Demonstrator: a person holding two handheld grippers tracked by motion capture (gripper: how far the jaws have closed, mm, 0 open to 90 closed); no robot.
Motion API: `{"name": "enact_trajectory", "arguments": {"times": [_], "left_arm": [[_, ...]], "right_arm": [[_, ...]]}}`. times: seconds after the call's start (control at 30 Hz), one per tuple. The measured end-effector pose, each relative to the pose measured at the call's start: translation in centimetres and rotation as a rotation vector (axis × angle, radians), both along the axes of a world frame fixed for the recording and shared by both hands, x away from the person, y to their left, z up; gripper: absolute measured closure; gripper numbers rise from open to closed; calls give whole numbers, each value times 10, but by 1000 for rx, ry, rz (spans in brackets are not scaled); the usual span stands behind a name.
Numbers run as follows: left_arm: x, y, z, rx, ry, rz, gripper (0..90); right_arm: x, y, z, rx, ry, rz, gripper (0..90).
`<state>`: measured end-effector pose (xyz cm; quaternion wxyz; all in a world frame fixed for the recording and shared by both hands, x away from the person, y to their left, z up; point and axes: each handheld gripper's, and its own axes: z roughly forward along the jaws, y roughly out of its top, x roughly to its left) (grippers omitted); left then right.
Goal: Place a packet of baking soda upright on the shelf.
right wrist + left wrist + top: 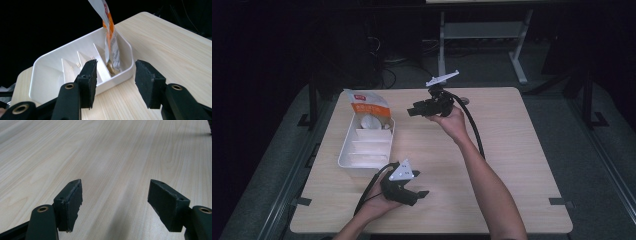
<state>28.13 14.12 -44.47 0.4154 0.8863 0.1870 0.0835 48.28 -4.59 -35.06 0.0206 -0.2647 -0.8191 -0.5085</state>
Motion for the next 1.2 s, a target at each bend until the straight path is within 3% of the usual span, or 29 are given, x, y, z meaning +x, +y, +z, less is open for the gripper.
{"name": "enact_trajectory", "arguments": {"times": [0.67,0.8,1.2], "left_arm": [[-1,-1,0,8,-6,-1,275],[-1,-1,0,7,-8,0,276],[-1,-1,1,-3,-13,3,276]], "right_arm": [[-12,-39,-6,19,22,-42,471],[-14,-48,-8,24,44,-50,455],[-21,-64,-7,27,37,-64,451]]}}
